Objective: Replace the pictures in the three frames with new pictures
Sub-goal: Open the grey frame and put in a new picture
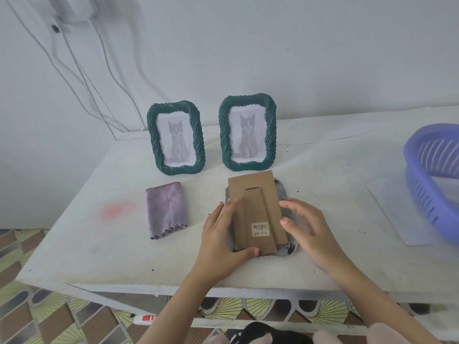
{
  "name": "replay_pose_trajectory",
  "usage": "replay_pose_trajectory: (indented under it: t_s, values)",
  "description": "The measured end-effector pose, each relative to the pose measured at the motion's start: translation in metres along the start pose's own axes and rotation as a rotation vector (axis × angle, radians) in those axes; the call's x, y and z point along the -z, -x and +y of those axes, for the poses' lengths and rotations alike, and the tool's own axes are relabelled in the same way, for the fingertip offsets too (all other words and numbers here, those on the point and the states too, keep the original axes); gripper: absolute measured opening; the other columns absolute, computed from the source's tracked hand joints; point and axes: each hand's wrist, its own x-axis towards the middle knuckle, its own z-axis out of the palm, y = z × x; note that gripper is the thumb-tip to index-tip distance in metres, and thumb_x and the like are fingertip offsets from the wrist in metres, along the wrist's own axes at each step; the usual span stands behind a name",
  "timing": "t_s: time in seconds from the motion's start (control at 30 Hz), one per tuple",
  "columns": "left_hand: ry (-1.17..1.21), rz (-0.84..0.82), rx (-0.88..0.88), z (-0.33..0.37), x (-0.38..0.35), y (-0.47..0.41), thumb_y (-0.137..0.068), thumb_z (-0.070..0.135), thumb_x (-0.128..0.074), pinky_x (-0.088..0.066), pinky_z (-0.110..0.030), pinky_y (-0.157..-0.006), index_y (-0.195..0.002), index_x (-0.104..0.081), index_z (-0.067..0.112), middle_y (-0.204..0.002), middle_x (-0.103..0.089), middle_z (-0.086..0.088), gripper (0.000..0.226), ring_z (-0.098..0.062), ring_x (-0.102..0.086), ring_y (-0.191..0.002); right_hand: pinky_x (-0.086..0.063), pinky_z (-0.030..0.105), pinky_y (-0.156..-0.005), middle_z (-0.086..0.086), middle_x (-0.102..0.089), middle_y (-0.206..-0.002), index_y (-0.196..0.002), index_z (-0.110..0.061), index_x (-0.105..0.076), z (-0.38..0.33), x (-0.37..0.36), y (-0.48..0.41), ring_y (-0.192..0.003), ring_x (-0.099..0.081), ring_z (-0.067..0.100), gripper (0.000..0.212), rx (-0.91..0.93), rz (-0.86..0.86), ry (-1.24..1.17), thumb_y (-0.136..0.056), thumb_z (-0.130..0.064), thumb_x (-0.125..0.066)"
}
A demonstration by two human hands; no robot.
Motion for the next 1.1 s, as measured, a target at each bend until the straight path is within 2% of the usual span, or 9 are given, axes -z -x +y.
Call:
replay_pose_trajectory:
  t_s: [0.1,0.23,0.37,0.43,0.53,0.63,0.83,0.93,1.1]
  values:
    - [-0.069,0.021,-0.041,0.0,0.0,0.0,-0.057,0.067,-0.062,-0.005,-0.035,-0.116,-0.137,-0.013,0.051,-0.149,-0.008,0.018,0.095,0.006,0.003,-0.136,-0.028,0.015,-0.094,-0.032,-0.047,-0.117,-0.113,-0.046,-0.048,0.0,-0.002,0.0,-0.119,-0.037,-0.008,0.04,0.004,-0.016,0.013,-0.074,-0.052,-0.049]
    - [-0.135,0.033,-0.078,-0.001,0.0,0.0,-0.06,0.068,-0.06,0.009,-0.023,-0.113,-0.139,-0.011,0.049,-0.149,-0.002,0.021,0.094,0.004,0.008,-0.138,-0.033,0.012,-0.088,-0.025,-0.053,-0.105,-0.117,-0.047,-0.043,-0.001,-0.004,0.0,-0.11,-0.044,-0.009,0.041,0.005,0.018,-0.003,-0.078,-0.043,-0.054]
    - [-0.183,0.021,-0.092,-0.004,0.0,-0.001,-0.064,0.07,-0.058,0.017,-0.018,-0.11,-0.141,-0.009,0.048,-0.15,0.0,0.02,0.094,0.002,0.015,-0.139,-0.028,0.018,-0.096,-0.035,-0.043,-0.113,-0.116,-0.043,-0.044,-0.001,-0.006,-0.003,-0.112,-0.042,-0.003,0.038,0.064,0.056,0.087,-0.081,-0.039,-0.058]
    - [-0.188,0.013,-0.089,-0.005,0.0,-0.001,-0.064,0.071,-0.057,0.018,-0.02,-0.111,-0.142,-0.009,0.047,-0.151,-0.001,0.018,0.094,0.001,0.017,-0.139,-0.028,0.02,-0.097,-0.036,-0.042,-0.114,-0.113,-0.042,-0.047,-0.002,-0.006,-0.005,-0.113,-0.041,0.001,0.036,0.113,0.105,0.133,-0.077,-0.042,-0.054]
    - [-0.169,-0.002,-0.086,-0.005,0.001,0.0,-0.065,0.071,-0.057,0.015,-0.023,-0.113,-0.142,-0.009,0.048,-0.152,-0.002,0.017,0.094,-0.001,0.012,-0.141,-0.033,0.011,-0.088,-0.027,-0.055,-0.104,-0.107,-0.046,-0.048,-0.005,-0.005,-0.006,-0.101,-0.048,-0.005,0.037,0.099,0.12,0.074,-0.082,-0.024,-0.065]
    - [-0.149,-0.021,-0.087,-0.006,0.002,0.001,-0.065,0.072,-0.056,0.011,-0.025,-0.115,-0.14,-0.005,0.053,-0.146,-0.003,0.033,0.092,0.005,0.009,-0.139,-0.032,-0.002,-0.075,-0.013,-0.061,-0.09,-0.113,-0.037,-0.05,-0.008,-0.004,-0.007,-0.088,-0.054,-0.007,0.043,0.031,0.089,-0.042,-0.082,-0.01,-0.064]
    - [-0.133,-0.032,-0.096,-0.011,-0.001,0.002,-0.067,0.075,-0.053,0.002,-0.028,-0.117,-0.139,0.001,0.053,-0.147,-0.029,0.022,0.093,-0.002,-0.01,-0.142,-0.041,0.01,-0.067,-0.007,-0.059,-0.078,-0.101,-0.032,-0.064,-0.006,0.005,-0.012,-0.071,-0.054,-0.003,0.039,0.0,0.172,-0.159,-0.082,0.002,-0.06]
    - [-0.115,-0.025,-0.097,-0.011,0.0,0.001,-0.066,0.075,-0.055,0.0,-0.031,-0.117,-0.14,-0.002,0.05,-0.143,-0.038,0.02,0.094,-0.002,-0.013,-0.141,-0.043,0.004,-0.068,-0.003,-0.056,-0.078,-0.104,-0.019,-0.066,-0.005,0.021,-0.017,-0.068,-0.054,-0.008,0.034,-0.035,0.267,-0.267,-0.082,0.007,-0.058]
    - [-0.105,-0.018,-0.101,-0.009,0.001,0.0,-0.065,0.071,-0.059,-0.002,-0.03,-0.117,-0.141,-0.012,0.045,-0.135,-0.039,0.028,0.093,0.0,-0.018,-0.137,-0.042,0.003,-0.068,0.001,-0.055,-0.08,-0.095,-0.035,-0.065,0.014,0.058,-0.023,-0.075,-0.053,0.006,0.04,-0.124,0.352,-0.272,-0.083,0.003,-0.058]
